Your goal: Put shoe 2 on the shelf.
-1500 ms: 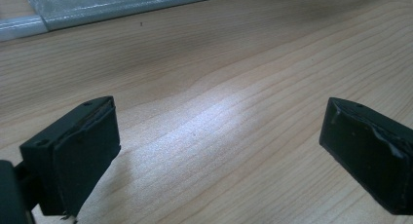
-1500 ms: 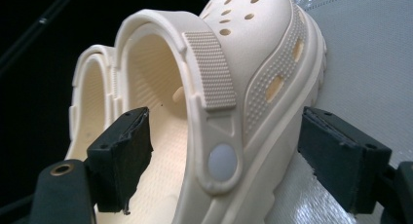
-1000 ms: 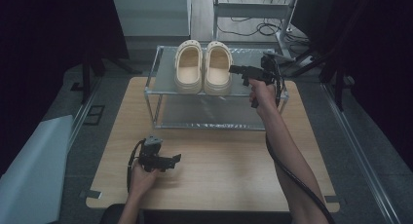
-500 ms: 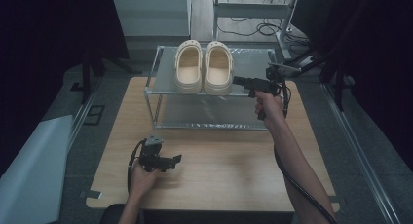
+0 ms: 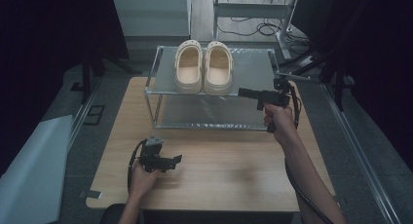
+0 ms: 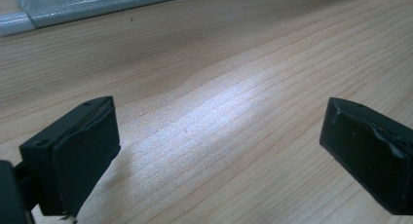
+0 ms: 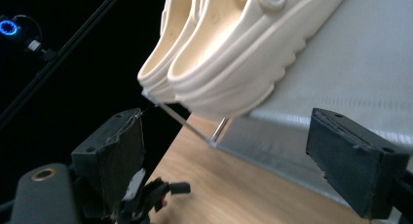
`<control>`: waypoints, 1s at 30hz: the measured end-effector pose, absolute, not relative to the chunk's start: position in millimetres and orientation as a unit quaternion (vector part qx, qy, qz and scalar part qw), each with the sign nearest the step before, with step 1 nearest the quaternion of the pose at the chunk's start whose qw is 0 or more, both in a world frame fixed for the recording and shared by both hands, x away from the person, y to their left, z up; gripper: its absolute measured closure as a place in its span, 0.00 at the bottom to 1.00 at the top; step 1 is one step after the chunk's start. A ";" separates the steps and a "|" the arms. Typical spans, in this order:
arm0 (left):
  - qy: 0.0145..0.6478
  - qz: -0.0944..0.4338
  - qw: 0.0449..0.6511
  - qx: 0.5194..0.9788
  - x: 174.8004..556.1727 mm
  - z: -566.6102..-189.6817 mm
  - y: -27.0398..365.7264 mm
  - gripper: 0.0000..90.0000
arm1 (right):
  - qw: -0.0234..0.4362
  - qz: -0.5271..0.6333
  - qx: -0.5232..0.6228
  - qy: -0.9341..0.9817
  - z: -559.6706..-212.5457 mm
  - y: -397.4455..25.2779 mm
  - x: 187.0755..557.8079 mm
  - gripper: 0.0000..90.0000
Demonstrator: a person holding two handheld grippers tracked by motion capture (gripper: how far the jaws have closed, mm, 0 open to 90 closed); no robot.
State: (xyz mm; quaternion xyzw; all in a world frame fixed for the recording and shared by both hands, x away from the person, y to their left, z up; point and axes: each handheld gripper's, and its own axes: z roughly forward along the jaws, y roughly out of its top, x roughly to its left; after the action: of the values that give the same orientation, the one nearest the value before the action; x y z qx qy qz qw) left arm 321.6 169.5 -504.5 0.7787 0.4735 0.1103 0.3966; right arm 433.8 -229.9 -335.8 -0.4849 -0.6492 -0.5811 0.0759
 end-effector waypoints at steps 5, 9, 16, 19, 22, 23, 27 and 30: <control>0.474 0.111 0.396 0.779 321.7 -505.1 169.1 0.01 | 0.082 -0.583 -0.482 -0.650 -342.1 -240.0 419.0 0.15; 0.473 0.110 0.394 0.780 321.7 -505.6 168.6 0.01 | 0.092 -0.576 -0.482 -0.653 -353.3 -247.0 406.5 0.15; 0.472 0.111 0.395 0.780 321.6 -506.4 167.7 0.01 | 0.086 -0.563 -0.479 -0.668 -377.5 -254.8 386.8 0.15; 0.473 0.110 0.393 0.781 321.3 -506.4 167.3 0.01 | 0.078 -0.554 -0.482 -0.675 -388.5 -258.5 379.3 0.15; 0.472 0.110 0.392 0.782 321.2 -506.7 167.1 0.01 | 0.078 -0.548 -0.485 -0.677 -402.7 -262.5 370.8 0.15; 0.472 0.110 0.392 0.782 321.2 -506.8 167.0 0.01 | 0.076 -0.544 -0.486 -0.680 -408.0 -263.8 368.3 0.15; 0.470 0.111 0.389 0.784 320.9 -507.5 166.4 0.01 | 0.082 -0.538 -0.495 -0.678 -430.5 -270.1 358.3 0.15; 0.469 0.112 0.388 0.785 321.0 -508.5 166.0 0.01 | 0.080 -0.526 -0.501 -0.683 -445.6 -273.6 352.2 0.15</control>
State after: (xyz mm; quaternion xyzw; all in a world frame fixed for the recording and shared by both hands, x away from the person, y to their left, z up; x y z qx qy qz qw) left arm 321.0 166.0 -508.5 0.7852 0.4691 0.1119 0.3885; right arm 352.2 -273.6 -445.6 -0.5010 -0.6828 -0.5256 0.0800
